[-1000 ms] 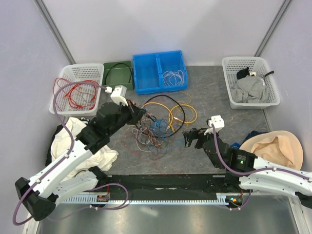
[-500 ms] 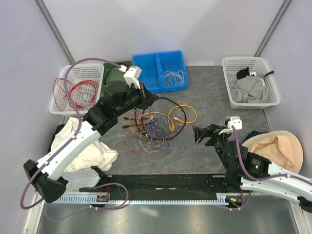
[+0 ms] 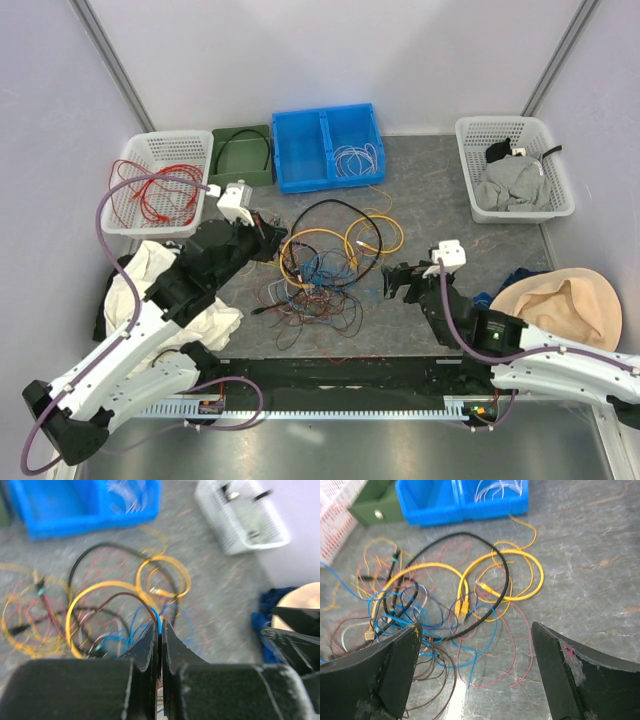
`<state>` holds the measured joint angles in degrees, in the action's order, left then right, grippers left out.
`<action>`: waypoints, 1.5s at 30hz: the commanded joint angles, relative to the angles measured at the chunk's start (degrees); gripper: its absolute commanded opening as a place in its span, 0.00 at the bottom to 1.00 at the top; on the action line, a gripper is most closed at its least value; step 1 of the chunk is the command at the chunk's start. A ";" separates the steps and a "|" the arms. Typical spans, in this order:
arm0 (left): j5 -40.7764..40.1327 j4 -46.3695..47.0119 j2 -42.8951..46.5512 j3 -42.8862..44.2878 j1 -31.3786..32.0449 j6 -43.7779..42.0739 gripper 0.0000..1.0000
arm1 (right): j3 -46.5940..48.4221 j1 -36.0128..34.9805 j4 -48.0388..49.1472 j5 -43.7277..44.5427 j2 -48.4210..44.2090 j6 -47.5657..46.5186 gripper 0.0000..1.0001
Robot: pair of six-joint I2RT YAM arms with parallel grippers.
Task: Untangle the cables
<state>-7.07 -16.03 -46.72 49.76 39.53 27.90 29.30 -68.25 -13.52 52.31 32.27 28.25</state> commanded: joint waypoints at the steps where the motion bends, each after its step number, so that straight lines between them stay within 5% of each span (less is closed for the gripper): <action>1: -7.24 -3.12 -0.66 -5.89 0.20 3.90 0.02 | -0.56 0.05 6.57 -2.39 6.03 -0.56 0.98; 11: -18.95 -5.33 9.89 1.03 0.11 3.92 0.02 | 3.74 0.31 18.60 -7.57 24.31 -4.25 0.98; 17: -7.20 -4.54 2.26 14.21 0.11 -0.21 0.02 | 7.79 1.63 25.45 -13.55 31.27 -6.80 0.98; 30: 8.64 -7.43 -16.99 51.91 0.11 -5.31 0.02 | 11.31 1.89 36.46 -22.25 24.61 -14.19 0.98; 37: 9.62 -8.40 -18.32 50.09 0.11 -3.91 0.02 | 11.83 1.89 41.99 -24.36 21.87 -16.11 0.98; 45: 11.11 -9.54 -18.58 52.46 0.11 -2.77 0.02 | 14.38 1.89 44.98 -20.68 31.52 -17.79 0.98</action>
<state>1.93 -25.78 -65.84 99.90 39.53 25.26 41.63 -66.52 27.53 30.04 59.59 11.92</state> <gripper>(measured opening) 0.043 0.979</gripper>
